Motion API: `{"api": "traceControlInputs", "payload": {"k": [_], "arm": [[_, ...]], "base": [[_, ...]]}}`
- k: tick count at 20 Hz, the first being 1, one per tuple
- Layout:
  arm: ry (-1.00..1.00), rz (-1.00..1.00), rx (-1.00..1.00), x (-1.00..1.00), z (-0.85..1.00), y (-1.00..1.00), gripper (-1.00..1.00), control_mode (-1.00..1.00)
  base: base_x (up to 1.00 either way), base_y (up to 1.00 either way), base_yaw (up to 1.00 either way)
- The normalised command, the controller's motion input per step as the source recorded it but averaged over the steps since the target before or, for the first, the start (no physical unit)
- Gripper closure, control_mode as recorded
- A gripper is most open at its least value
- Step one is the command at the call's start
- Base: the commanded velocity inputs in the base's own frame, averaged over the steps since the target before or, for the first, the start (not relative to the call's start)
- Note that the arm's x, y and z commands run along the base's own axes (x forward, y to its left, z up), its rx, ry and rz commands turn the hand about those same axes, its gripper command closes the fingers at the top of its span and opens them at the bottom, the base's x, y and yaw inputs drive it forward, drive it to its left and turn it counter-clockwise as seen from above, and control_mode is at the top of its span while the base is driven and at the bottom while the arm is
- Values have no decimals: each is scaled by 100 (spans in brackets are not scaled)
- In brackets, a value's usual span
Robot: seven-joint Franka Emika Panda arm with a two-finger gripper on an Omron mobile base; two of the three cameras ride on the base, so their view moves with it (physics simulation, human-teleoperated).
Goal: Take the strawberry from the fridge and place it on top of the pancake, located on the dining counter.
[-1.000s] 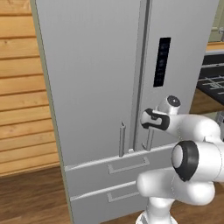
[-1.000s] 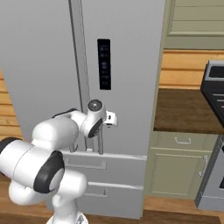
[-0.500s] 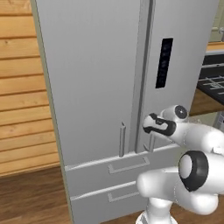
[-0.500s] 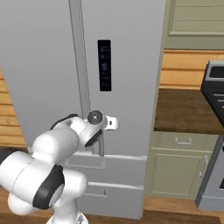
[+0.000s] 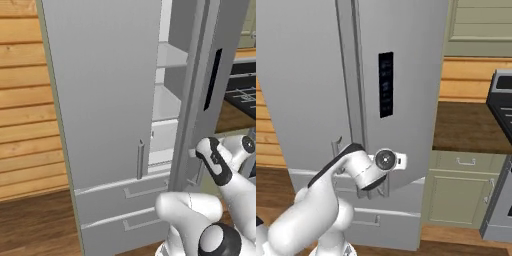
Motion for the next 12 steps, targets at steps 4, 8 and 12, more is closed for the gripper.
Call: {"api": "traceControlInputs", "payload": {"k": [4,8,12], "arm": [[-3,2,8,-56,8,-95,100,-100],[0,8,1,-11,51,-54,-100,-100],[6,4,5,-61,79,-52,-100,-100]], "base": [[0,0,0],[0,0,0],[0,0,0]]}}
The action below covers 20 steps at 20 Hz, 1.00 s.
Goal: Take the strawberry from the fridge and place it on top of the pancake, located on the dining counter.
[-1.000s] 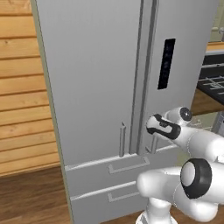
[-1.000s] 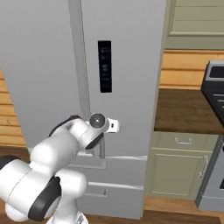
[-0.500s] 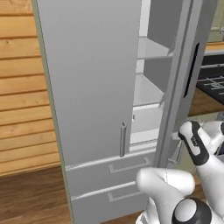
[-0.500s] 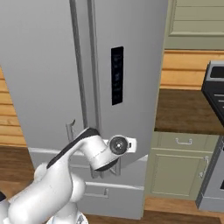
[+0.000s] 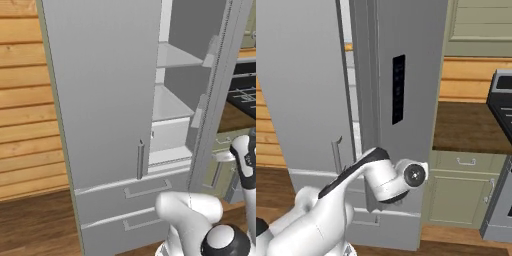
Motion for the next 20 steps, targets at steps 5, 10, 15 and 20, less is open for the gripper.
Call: {"api": "traceControlInputs", "payload": {"k": [5,10,15,20], "arm": [[25,2,-1,-79,95,7,-100,-100],[7,-7,-11,-92,79,60,-100,-100],[2,-9,-53,-41,76,100,-100,-100],[18,-5,-67,-5,60,100,-100,-100]], "base": [[0,0,0],[0,0,0],[0,0,0],[0,0,0]]}}
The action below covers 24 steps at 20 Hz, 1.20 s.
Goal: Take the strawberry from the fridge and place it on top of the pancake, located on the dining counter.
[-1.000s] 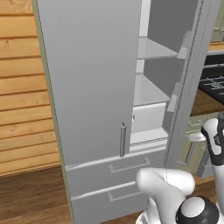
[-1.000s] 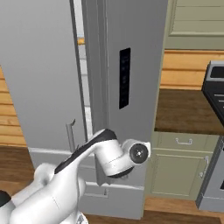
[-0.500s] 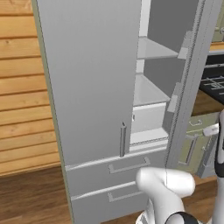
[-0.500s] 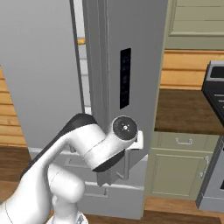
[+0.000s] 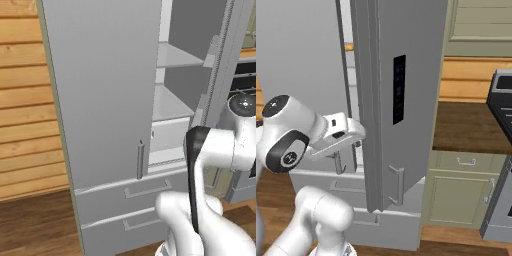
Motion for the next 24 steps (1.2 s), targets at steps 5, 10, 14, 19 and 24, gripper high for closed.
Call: {"api": "traceControlInputs", "payload": {"k": [5,10,14,19,24], "arm": [[42,-3,-70,39,20,100,-100,-100],[54,-1,-56,70,18,45,-100,-100],[30,-6,-15,67,-16,-39,-100,-100],[1,0,0,92,-27,-57,-100,-100],[0,6,0,72,-7,-66,-100,-100]], "base": [[0,0,0],[0,0,0],[0,0,0],[0,0,0],[0,0,0]]}}
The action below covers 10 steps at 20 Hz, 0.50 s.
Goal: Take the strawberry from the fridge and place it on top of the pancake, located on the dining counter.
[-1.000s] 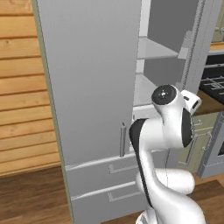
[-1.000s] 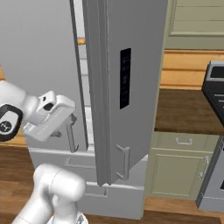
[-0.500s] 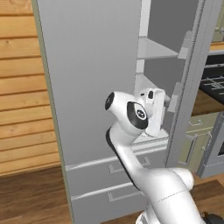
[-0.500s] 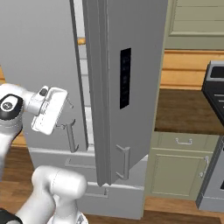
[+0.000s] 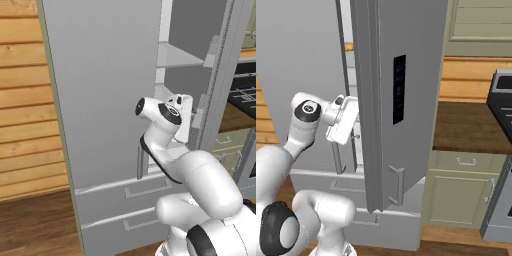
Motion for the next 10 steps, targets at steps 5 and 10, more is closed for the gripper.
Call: {"api": "traceControlInputs", "payload": {"k": [5,10], "arm": [[-4,0,4,-18,-1,-98,-100,-100],[-9,0,8,-28,0,-100,-100,-100]], "base": [[0,0,0],[0,0,0]]}}
